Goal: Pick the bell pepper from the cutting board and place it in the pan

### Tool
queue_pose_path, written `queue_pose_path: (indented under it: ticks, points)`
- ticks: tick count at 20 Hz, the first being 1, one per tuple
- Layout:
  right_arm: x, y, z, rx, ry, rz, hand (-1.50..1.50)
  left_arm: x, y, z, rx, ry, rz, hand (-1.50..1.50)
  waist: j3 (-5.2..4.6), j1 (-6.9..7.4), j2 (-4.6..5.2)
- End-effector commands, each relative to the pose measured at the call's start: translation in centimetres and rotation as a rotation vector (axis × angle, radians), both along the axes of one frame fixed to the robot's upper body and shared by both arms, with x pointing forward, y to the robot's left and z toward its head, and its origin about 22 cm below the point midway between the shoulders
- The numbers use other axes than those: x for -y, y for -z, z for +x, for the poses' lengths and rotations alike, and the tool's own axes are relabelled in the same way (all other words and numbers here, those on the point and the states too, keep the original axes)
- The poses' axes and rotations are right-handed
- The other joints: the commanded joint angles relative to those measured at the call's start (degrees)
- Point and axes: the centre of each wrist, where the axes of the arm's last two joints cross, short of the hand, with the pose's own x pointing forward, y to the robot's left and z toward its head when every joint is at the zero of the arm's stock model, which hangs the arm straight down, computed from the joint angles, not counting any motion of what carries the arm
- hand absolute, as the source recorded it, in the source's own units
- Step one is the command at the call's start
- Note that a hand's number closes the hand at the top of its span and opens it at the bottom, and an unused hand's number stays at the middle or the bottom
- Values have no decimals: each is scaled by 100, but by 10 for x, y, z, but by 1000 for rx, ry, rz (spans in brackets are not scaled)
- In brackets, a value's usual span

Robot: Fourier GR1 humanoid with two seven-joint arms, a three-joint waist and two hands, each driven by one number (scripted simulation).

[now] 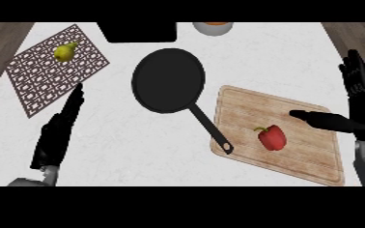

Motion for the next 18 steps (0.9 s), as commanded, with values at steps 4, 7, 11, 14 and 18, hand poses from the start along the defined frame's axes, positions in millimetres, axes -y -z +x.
queue_pose_path:
  ticks: [4, 7, 11, 14, 18]
  points:
    - [42, -16, -56, -185, 23, -387, -150, 0, 20, -22, -64, 5, 24, 0, -14, -72, -2]
    - [42, -35, -66, -240, -36, -502, -150, -17, 9, -12, -59, -28, 21, 0, -7, -26, 17]
    - [16, -60, -58, -341, -124, -595, -150, -3, 8, -26, -47, 32, 16, 0, -4, 148, 28]
    - [4, -85, -61, -406, -229, -629, -150, -19, -9, -18, -60, 20, 28, 0, 0, 142, 26]
    - [-25, -89, -45, -472, -294, -672, -150, -13, -3, -17, -47, 43, 21, 0, 2, 218, 54]
